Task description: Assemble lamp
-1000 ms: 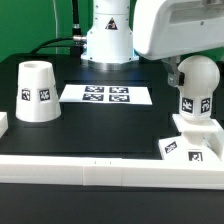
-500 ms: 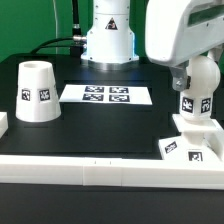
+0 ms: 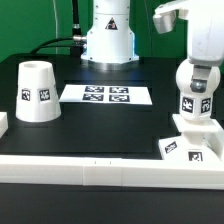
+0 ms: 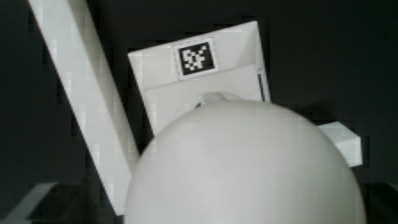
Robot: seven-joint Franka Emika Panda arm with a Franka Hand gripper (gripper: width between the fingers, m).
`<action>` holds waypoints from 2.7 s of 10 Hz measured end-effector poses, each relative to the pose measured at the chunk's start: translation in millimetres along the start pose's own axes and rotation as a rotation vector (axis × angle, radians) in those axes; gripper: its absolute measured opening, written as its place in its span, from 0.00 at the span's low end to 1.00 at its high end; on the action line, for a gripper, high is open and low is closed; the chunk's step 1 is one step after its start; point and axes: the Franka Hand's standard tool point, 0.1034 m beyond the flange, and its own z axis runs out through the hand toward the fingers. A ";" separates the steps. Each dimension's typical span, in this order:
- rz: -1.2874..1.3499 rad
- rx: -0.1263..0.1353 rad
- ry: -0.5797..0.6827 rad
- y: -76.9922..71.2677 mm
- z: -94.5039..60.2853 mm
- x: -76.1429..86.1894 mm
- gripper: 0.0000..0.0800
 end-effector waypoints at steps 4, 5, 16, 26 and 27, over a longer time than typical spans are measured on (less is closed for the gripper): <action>-0.248 -0.003 -0.015 -1.4 0.8 4.5 0.87; -0.306 -0.003 -0.018 -1.2 0.8 4.0 0.87; 0.212 0.057 0.012 -4.3 2.4 -1.7 0.72; 0.999 0.094 0.043 -2.1 3.8 -0.6 0.72; 1.113 0.093 0.070 -0.4 3.6 -0.6 0.72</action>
Offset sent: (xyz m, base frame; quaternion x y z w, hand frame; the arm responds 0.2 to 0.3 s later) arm 0.0016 0.0103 0.0032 0.0090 -0.0075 -0.2046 0.9788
